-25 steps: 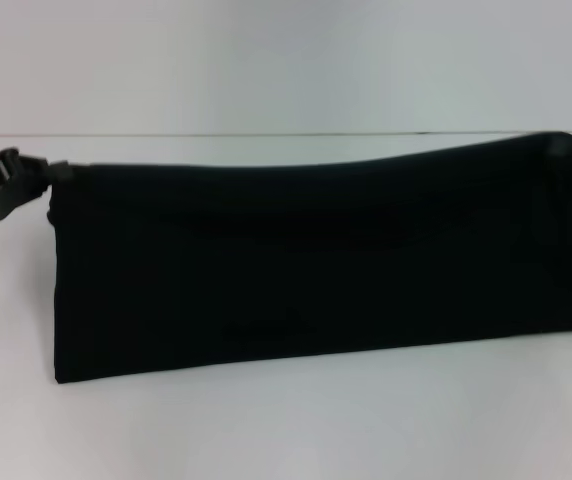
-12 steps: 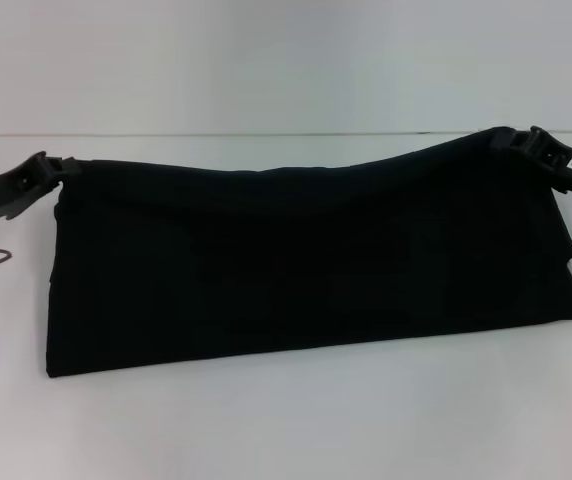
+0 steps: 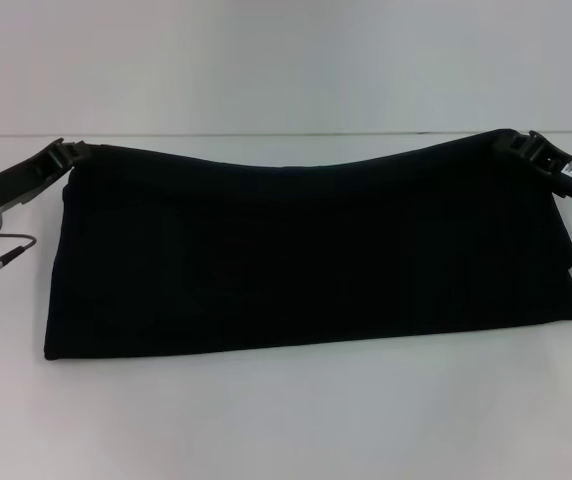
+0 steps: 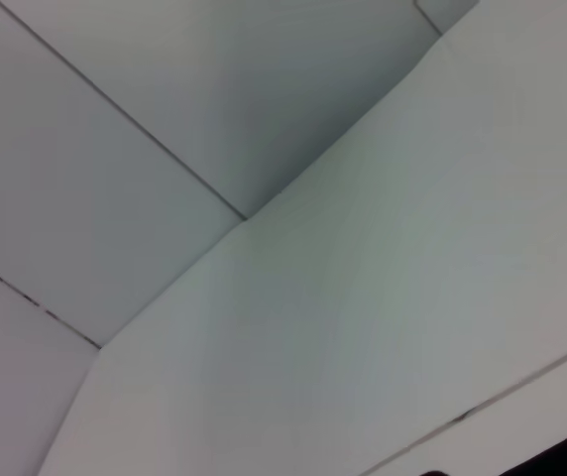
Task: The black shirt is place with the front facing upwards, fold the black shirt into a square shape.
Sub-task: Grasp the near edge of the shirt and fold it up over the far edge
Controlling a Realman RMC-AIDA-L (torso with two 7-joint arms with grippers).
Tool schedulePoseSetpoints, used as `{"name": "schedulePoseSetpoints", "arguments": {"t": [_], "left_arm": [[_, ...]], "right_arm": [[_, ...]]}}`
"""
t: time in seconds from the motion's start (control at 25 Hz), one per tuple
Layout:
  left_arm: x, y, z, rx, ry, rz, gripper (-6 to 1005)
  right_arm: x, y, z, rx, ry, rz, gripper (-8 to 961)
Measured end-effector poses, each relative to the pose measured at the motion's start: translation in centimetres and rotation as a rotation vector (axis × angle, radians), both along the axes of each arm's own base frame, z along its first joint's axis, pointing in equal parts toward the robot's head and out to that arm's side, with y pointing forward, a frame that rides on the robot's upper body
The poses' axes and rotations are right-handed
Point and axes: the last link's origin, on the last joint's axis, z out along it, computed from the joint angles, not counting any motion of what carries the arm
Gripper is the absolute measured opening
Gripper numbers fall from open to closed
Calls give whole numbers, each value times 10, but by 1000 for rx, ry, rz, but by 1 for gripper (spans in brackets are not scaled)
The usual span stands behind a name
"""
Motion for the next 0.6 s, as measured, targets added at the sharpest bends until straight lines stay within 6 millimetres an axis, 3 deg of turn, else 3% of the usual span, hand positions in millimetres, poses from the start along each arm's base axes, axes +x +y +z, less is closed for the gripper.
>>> {"name": "schedulePoseSetpoints", "arguments": {"t": [0.6], "left_arm": [[5, 8, -16, 94, 25, 58, 59]], "right_arm": [[-4, 9, -9, 88, -66, -25, 115]]}}
